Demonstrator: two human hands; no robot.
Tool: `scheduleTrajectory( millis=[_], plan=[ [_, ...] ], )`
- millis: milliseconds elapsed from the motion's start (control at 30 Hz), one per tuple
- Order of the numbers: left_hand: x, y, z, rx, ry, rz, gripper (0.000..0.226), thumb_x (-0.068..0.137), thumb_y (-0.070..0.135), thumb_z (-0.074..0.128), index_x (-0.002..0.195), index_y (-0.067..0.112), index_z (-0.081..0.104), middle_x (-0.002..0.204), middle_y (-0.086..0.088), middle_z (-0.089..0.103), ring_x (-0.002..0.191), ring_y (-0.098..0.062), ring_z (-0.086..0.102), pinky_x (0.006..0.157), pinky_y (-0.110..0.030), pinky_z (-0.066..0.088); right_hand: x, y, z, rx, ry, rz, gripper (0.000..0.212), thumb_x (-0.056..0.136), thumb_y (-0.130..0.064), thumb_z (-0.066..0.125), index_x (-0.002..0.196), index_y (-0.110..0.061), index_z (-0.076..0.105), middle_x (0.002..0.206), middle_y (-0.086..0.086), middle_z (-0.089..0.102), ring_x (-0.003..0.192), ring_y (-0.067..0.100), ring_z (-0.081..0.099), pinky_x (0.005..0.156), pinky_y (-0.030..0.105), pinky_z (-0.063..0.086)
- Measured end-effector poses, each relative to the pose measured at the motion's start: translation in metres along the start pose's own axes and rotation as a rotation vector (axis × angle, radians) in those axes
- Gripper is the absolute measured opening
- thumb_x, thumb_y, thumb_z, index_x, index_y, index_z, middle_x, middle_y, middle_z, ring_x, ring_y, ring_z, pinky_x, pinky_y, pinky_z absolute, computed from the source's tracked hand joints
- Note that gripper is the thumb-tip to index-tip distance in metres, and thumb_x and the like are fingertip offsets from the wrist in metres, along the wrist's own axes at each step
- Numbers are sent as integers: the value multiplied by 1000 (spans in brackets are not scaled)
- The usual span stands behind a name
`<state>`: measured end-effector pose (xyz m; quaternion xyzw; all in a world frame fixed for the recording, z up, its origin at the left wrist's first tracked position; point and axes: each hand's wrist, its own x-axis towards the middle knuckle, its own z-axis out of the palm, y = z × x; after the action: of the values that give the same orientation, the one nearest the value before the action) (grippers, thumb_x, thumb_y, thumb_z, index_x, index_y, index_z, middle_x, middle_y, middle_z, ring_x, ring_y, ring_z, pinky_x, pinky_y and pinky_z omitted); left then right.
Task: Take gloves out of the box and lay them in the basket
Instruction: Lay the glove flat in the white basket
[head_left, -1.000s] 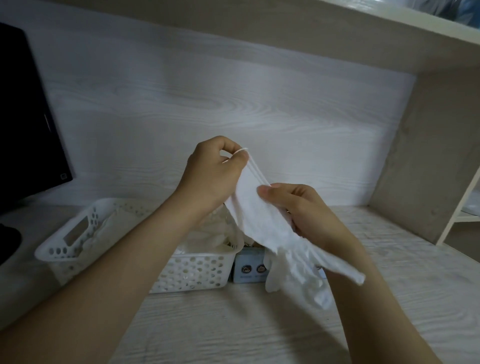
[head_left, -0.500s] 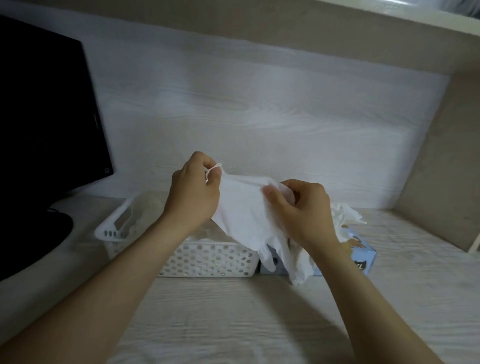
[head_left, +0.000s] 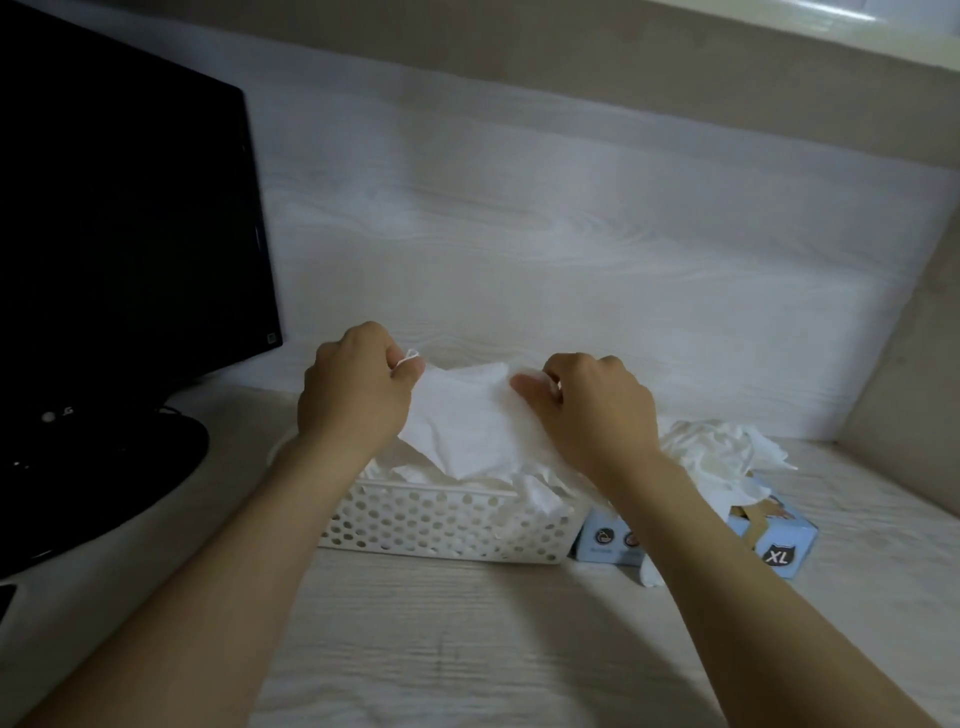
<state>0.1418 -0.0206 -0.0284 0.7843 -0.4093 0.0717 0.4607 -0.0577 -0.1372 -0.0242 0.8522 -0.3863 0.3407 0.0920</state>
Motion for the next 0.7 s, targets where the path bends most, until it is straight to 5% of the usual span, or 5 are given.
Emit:
scheduleTrajectory(
  millis=[167,267,467,600,700],
  plan=[
    [-3,-5,-10,322,-79,-24,27,108,39,53,110,12,55,114,-14,61,91,-31,51,72,-40,39,27,-19,12,6,-212,-45,54,99,-67,55,87,-16,67,85,4,64,82,29,64,64,36,45],
    [-8,-1,-11,488,-93,-34,31,107,33,57,123,6,51,121,-19,61,105,-38,61,69,-40,39,34,-25,25,3,-249,-70,54,94,-74,58,102,-22,70,96,2,68,93,27,66,68,37,46],
    [-8,5,-15,509,-41,162,22,94,22,75,111,19,61,115,-10,66,112,-33,57,79,-39,49,36,-29,17,9,-142,-259,43,97,-60,65,126,-28,69,114,0,62,109,24,61,97,41,49],
    [-17,10,-11,258,-352,93,28,82,43,83,96,27,65,102,0,65,94,-24,64,85,-40,57,31,-31,-10,169,-651,-223,63,84,-63,79,138,-36,60,103,-17,52,95,8,57,82,28,47],
    [-18,5,-3,360,-481,52,38,87,56,74,101,21,71,101,1,69,91,-20,66,87,-40,58,19,-23,-9,65,-858,-142,71,83,-60,81,145,-39,53,114,-14,58,102,11,62,92,33,54]
  ],
)
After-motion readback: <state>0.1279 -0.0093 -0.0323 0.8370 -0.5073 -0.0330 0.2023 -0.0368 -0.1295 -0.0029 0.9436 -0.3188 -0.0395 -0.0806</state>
